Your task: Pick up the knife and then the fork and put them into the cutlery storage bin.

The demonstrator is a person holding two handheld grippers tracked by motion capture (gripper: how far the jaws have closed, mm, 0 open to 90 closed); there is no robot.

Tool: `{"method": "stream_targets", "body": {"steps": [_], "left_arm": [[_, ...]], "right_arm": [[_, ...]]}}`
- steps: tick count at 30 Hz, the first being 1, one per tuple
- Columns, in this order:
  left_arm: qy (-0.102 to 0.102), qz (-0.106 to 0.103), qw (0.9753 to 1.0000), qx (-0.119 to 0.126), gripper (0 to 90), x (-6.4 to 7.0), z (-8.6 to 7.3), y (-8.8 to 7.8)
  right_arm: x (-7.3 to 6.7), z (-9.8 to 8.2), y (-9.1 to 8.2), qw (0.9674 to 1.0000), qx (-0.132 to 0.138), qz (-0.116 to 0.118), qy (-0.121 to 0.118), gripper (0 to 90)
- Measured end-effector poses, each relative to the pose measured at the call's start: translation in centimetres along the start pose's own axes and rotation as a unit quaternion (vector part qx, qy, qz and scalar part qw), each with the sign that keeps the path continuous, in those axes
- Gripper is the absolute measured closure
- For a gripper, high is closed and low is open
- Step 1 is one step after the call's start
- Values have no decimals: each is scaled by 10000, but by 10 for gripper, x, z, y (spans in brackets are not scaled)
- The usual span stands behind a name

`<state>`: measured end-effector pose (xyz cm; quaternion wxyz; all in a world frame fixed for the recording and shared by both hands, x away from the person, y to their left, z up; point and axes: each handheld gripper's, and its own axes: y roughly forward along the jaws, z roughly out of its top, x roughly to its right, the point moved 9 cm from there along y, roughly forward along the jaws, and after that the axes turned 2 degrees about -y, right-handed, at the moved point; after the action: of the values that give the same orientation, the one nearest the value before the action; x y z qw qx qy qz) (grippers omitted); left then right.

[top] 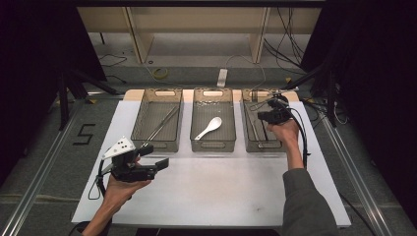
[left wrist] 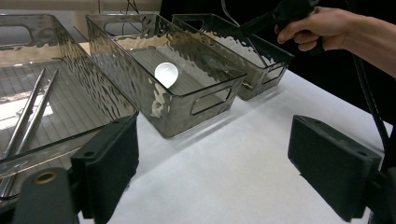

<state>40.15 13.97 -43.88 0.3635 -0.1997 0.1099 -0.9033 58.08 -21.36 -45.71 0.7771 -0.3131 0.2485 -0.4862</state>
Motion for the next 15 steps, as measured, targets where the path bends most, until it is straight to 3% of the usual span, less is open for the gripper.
{"method": "stream_targets", "body": {"steps": [15], "left_arm": [[-4,0,10000,-9,157,0,0,1]], "right_arm": [[2,-11,10,9998,-67,-3,189,850]]}}
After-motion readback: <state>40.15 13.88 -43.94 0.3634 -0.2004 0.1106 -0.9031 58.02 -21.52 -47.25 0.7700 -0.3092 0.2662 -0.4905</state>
